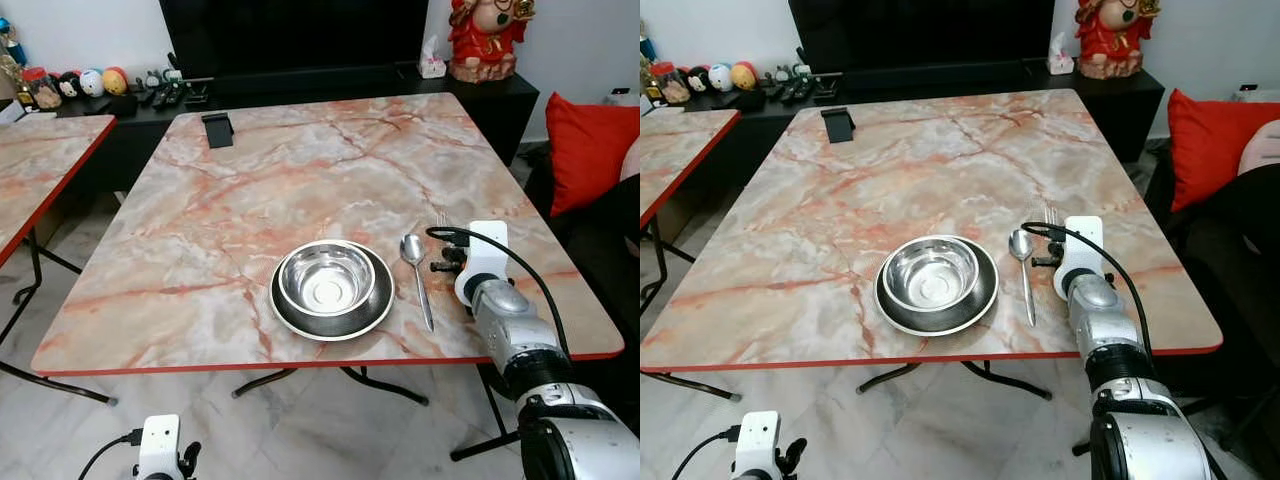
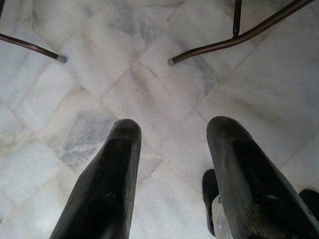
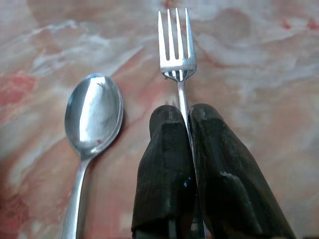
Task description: Setting the table
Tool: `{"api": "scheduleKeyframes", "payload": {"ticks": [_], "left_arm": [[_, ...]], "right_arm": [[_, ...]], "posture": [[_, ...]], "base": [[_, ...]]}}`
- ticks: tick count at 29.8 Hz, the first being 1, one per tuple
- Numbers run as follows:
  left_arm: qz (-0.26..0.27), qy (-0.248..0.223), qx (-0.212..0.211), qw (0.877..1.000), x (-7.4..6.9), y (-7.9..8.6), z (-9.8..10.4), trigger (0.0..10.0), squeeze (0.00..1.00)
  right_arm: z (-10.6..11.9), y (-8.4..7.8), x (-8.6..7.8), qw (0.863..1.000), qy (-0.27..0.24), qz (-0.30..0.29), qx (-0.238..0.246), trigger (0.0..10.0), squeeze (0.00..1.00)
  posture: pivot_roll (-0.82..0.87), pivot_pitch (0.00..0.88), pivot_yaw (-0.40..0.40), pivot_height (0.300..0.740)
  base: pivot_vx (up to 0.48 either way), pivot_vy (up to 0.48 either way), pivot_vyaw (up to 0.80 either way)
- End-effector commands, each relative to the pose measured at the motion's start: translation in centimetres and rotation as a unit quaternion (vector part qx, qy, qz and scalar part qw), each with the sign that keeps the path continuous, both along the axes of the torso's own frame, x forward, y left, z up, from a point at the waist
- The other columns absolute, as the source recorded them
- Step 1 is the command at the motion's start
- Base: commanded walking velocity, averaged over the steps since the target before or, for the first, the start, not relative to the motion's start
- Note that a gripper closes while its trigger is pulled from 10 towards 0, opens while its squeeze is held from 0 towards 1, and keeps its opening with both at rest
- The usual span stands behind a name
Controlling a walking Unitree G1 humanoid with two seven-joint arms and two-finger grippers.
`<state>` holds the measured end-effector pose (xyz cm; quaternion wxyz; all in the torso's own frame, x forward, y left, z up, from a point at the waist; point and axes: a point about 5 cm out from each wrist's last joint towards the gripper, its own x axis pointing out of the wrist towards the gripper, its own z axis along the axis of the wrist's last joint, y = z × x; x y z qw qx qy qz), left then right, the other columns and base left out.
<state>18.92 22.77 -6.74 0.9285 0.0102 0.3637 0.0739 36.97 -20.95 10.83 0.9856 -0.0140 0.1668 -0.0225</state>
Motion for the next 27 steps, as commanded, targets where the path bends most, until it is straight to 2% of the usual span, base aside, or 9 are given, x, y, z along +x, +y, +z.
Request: {"api": "scheduleKeyframes", "payload": {"ticks": [1,27], "left_arm": [[0.010,0.011,0.001,1.000,-0.3,0.6,-0.1,10.0,0.00],[0.012,0.009,0.000,1.000,-0.3,0.4,-0.1,10.0,0.00]], "right_arm": [[0.3,0.5,0.3,1.000,-0.007,0.002,0.004,10.0,0.00],[-0.8,2.0,0.1,1.000,0.004,0.007,-0.003,10.0,0.00]], "posture": [[-0.09,0.000,0.084,0.714],[-0.08,0.000,0.078,0.714]], "base": [[0.000,0.000,0.00],[0.000,0.000,0.00]]}}
